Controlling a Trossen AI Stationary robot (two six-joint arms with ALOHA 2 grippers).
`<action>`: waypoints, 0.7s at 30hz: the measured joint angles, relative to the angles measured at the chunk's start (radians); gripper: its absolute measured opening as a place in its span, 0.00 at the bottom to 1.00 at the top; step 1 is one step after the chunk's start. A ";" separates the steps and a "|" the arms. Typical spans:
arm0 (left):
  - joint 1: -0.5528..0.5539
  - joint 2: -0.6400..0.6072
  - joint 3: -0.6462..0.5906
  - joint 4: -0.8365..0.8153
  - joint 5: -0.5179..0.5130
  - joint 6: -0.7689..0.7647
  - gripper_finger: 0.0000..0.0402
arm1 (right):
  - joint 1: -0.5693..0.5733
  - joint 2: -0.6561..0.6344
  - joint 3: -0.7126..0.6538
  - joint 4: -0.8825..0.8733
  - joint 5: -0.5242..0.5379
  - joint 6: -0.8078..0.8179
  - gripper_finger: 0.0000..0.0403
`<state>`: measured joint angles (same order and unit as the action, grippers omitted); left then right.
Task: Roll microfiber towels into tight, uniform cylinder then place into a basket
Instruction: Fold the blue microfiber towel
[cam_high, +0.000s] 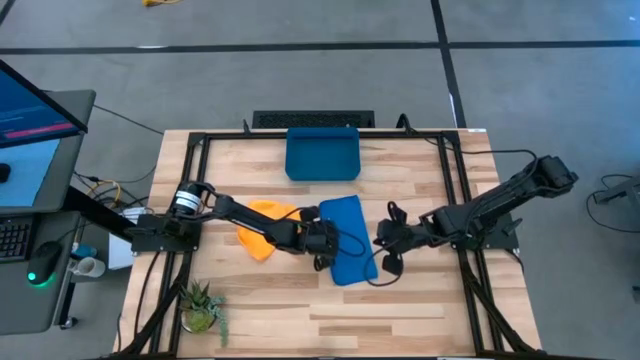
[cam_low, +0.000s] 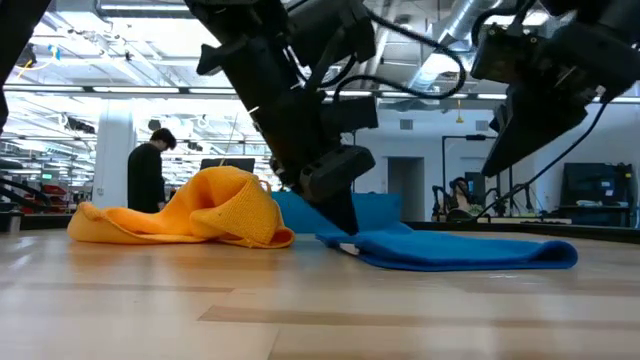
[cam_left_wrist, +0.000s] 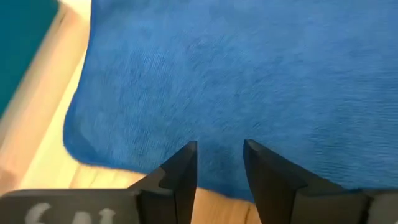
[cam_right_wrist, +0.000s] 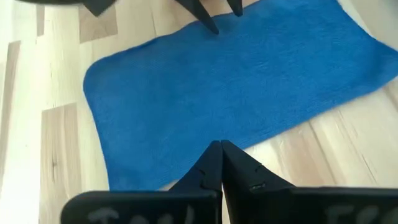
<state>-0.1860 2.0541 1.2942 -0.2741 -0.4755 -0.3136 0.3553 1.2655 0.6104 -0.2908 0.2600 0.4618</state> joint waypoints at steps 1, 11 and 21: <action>-0.002 0.000 0.004 0.001 0.000 0.012 0.31 | 0.004 0.000 -0.001 0.002 0.001 0.000 0.06; 0.008 0.000 0.004 -0.003 0.016 0.040 0.31 | 0.005 0.000 -0.004 0.031 0.001 0.022 0.06; 0.009 -0.008 0.005 -0.081 0.017 0.041 0.31 | 0.001 0.072 -0.004 0.158 0.092 -0.111 0.04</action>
<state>-0.1768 2.0463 1.2995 -0.3555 -0.4580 -0.2730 0.3566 1.3379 0.6060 -0.1324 0.3515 0.3512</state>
